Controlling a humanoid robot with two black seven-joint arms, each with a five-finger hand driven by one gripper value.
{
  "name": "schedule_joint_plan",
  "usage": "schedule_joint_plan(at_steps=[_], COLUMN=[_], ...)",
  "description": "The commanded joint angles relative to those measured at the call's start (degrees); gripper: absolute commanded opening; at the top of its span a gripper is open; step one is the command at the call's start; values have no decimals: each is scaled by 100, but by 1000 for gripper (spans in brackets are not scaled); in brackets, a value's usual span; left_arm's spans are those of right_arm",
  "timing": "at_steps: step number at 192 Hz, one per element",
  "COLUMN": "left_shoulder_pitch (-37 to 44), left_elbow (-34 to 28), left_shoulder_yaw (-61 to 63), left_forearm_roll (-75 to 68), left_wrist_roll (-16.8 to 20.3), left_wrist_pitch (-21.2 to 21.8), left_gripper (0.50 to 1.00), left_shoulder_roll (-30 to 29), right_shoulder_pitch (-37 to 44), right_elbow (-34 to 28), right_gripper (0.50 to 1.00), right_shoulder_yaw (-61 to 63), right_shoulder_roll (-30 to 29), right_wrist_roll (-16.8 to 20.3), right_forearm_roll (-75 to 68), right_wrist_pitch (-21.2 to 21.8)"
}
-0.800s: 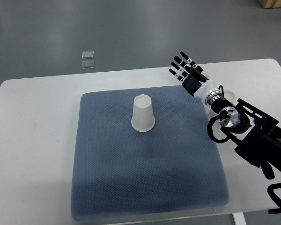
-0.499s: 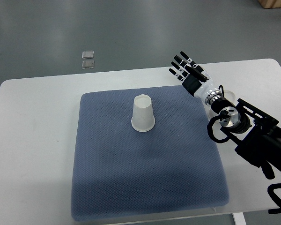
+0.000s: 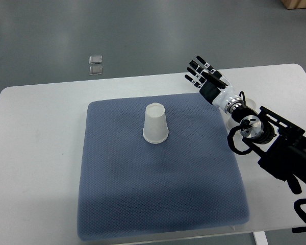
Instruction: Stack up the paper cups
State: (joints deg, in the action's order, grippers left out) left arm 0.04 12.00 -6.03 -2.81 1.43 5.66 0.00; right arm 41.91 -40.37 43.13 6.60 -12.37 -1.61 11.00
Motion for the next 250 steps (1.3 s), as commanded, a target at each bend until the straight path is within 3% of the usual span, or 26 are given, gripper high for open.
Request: schedule_joint_plan(at_steps=[1, 48, 101, 131, 156, 166, 167, 169, 229, 250], left_shoulder_pitch=[-12, -12, -21, -39, -39, -39, -39, -39, -48, -48], left_elbow=[4, 13, 13, 13, 13, 13, 13, 13, 13, 13], left_shoulder_yaw=[5, -4, 14, 5, 5, 5, 5, 5, 14, 14], left_forearm_roll=[0, 0, 0, 0, 0, 0, 0, 0, -9, -9], left_wrist_roll=[-3, 6, -3, -3, -3, -3, -3, -3, -3, -3], left_wrist_pitch=[-12, -21, -214, -346, -390, -390, -407, -407, -425, -434], left_gripper=[1000, 1000, 1000, 1000, 1000, 1000, 1000, 1000, 1000, 1000], left_shoulder_roll=[0, 0, 0, 0, 0, 0, 0, 0, 0, 0], right_shoulder_pitch=[36, 564, 1970, 2901, 3824, 3825, 4242, 4342, 6945, 7840], right_elbow=[-85, -516, -1008, -1412, -1755, -1755, -1903, -1957, -2687, -2915], right_gripper=[915, 913, 913, 915, 915, 915, 915, 915, 915, 915], right_shoulder_yaw=[-130, -1141, -3373, -4576, -5798, -5799, -6312, -6439, -8717, -9086], right_shoulder_roll=[157, 1142, 2390, 2943, 3181, 3181, 3242, 3251, 3251, 3251], right_wrist_roll=[103, 341, 446, 455, 464, 464, 464, 464, 754, 824], right_forearm_roll=[389, 925, 1013, 1856, 2358, 2358, 2445, 2463, 2955, 2955], right_wrist_pitch=[-10, 25, 96, 174, 438, 438, 525, 544, 939, 1448])
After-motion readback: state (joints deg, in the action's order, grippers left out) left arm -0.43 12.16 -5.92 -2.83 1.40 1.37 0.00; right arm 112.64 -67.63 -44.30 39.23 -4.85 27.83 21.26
